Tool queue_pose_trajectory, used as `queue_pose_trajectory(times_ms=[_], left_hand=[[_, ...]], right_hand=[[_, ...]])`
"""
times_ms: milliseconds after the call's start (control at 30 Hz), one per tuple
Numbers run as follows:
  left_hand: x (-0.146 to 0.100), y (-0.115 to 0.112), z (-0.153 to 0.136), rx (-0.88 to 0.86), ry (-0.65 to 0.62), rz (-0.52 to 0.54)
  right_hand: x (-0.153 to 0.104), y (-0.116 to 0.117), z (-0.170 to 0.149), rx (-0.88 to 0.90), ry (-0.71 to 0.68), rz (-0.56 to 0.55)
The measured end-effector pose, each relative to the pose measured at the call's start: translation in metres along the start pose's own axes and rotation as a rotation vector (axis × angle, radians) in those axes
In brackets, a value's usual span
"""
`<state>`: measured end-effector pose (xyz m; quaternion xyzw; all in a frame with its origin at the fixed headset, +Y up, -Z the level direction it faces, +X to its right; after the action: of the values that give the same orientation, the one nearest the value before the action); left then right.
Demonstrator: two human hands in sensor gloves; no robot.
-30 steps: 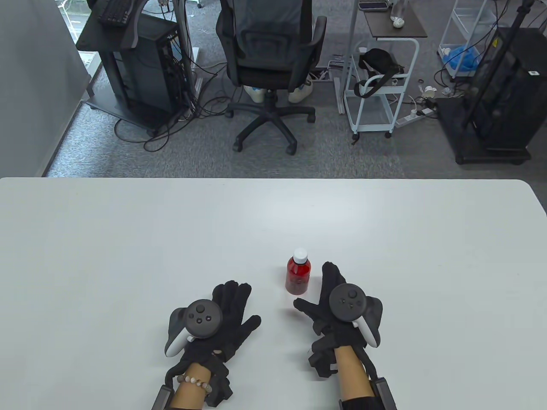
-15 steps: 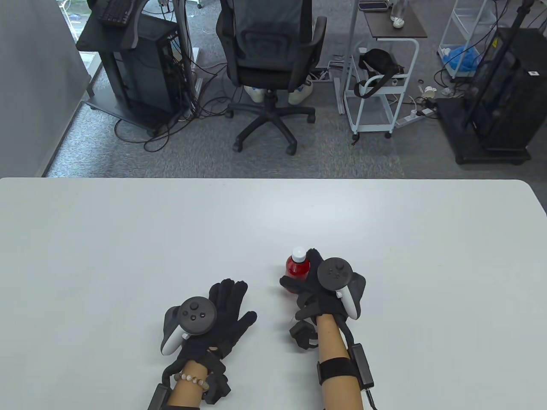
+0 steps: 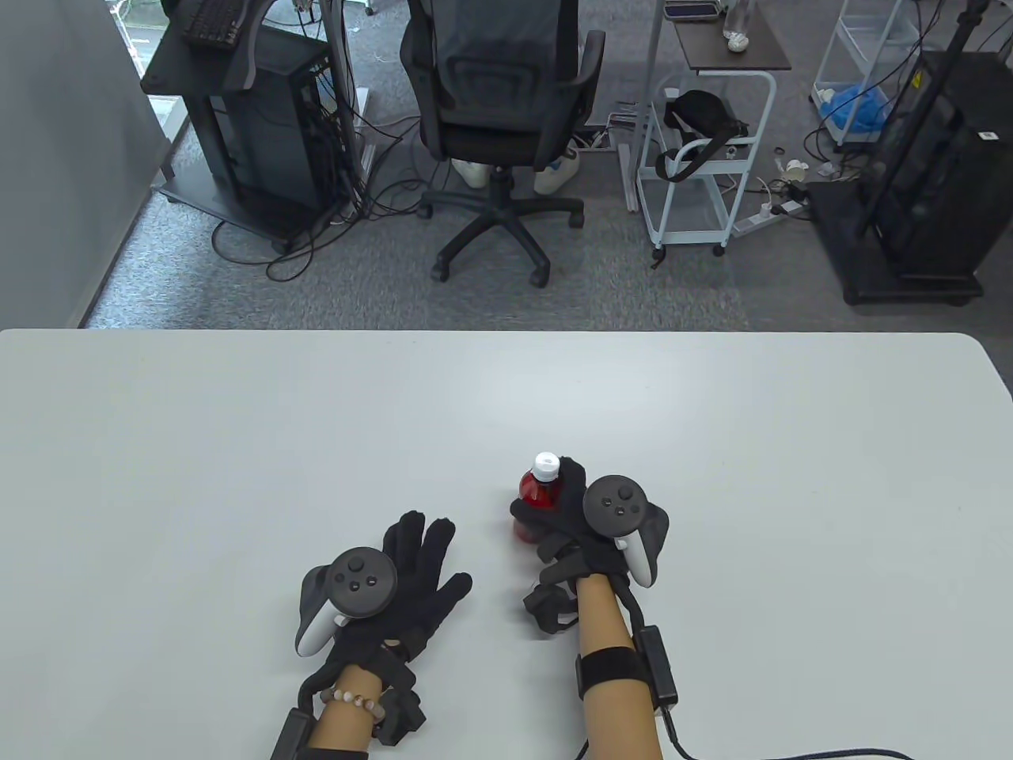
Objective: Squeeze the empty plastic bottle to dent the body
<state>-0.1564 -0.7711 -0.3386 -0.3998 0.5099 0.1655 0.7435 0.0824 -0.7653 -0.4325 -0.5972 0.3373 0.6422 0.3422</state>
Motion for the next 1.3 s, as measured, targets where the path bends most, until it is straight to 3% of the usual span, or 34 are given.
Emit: queue_pose_trajectory(times_ms=[67,167,367,467,667,900,1067,1300], left_hand=[[0.001,-0.002,0.0,-0.002,-0.001,-0.007],[0.002,-0.005,0.001,0.003,-0.005,-0.021],[0.001,-0.004,0.002,-0.002,-0.019,-0.021],[0.0,-0.003,0.001,-0.023,-0.023,-0.013],[0.0,-0.004,0.001,-0.038,-0.034,-0.023],[0.0,-0.008,0.003,-0.067,-0.046,-0.048],[0.001,-0.009,0.003,-0.073,-0.055,-0.052],[0.002,-0.011,0.004,-0.069,-0.072,-0.069]], right_hand=[[-0.002,-0.005,0.01,0.081,-0.086,0.021],[-0.011,-0.02,0.024,0.123,-0.138,-0.048],[-0.039,-0.038,0.041,0.223,-0.201,-0.049],[-0.055,-0.037,0.041,0.221,-0.212,0.029],[-0.078,-0.041,0.023,0.204,-0.222,-0.031],[-0.089,-0.069,0.021,0.208,-0.227,-0.221],[-0.097,-0.089,0.004,0.262,-0.134,-0.412],[-0.107,-0.114,-0.031,0.369,0.022,-0.593]])
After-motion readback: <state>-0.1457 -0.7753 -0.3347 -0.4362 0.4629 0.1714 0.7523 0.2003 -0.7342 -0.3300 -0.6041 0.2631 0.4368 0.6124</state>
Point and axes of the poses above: the tracker on the back of each hand, its own z axis roughly to the thumb side, its own x axis roughly from the wrist to the fingertips, y = z × x, the point moved 5 cm from there along x, roughly from the wrist to the fingertips, and after that the axes turned 1 degree about y, right-handed, at the moved point
